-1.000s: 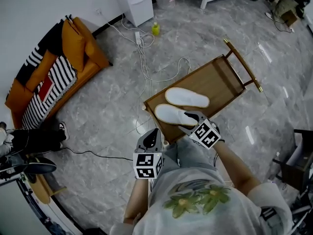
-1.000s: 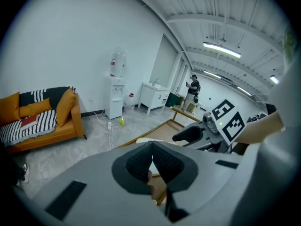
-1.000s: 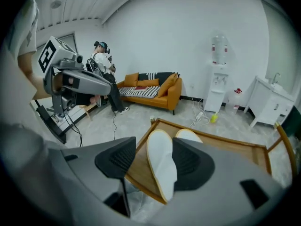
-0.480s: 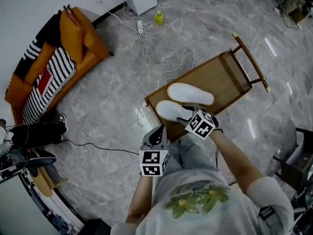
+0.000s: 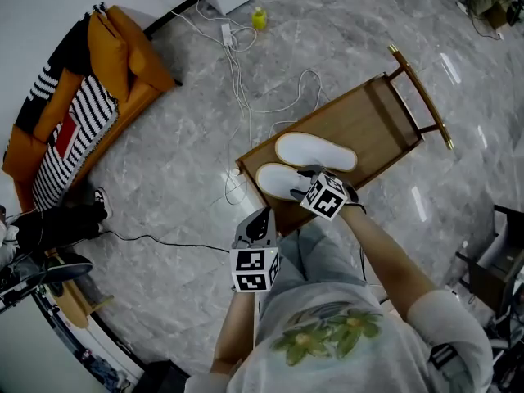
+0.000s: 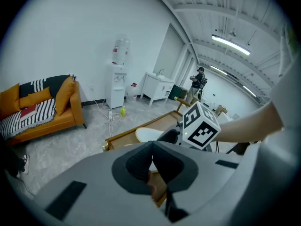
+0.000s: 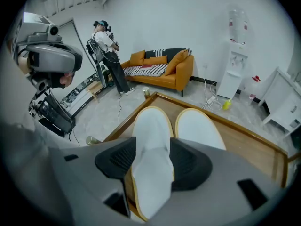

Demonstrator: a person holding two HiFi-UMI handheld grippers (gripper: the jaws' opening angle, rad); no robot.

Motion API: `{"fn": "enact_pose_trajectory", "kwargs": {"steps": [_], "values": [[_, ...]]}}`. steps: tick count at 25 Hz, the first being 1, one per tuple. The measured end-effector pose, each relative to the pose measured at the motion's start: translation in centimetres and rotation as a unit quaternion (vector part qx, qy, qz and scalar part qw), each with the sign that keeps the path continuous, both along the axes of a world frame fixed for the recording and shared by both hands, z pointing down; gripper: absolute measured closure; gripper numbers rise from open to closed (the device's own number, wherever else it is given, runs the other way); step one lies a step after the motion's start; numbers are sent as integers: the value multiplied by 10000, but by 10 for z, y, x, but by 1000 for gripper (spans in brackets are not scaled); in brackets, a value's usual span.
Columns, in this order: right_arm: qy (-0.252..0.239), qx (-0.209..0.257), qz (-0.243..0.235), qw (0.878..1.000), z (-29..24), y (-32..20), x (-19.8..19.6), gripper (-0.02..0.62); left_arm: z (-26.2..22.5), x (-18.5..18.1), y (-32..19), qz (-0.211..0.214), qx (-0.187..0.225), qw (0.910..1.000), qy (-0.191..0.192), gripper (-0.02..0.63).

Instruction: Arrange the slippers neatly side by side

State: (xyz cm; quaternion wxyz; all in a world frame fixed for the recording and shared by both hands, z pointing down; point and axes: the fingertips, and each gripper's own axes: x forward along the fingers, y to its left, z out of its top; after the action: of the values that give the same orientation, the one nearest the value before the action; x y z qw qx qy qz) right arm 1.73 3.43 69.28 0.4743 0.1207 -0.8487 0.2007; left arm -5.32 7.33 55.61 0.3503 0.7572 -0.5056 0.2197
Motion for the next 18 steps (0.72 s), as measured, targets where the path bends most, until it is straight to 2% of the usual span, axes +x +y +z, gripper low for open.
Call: {"fn": "enact_pose_trajectory", "kwargs": {"steps": [5,10,18], "values": [[43,-161,111,9998,11,0,0,434,5,-2,-3,42,-36,10000,-40,589],[1,-376,511,9980,11,-2,1,528,7,-5,-3,48,-102,9999,-74,591],[-155,-684,1278,9893,8,-6,5,557,11,-2,0,40,-165,9998,-94,591]]}}
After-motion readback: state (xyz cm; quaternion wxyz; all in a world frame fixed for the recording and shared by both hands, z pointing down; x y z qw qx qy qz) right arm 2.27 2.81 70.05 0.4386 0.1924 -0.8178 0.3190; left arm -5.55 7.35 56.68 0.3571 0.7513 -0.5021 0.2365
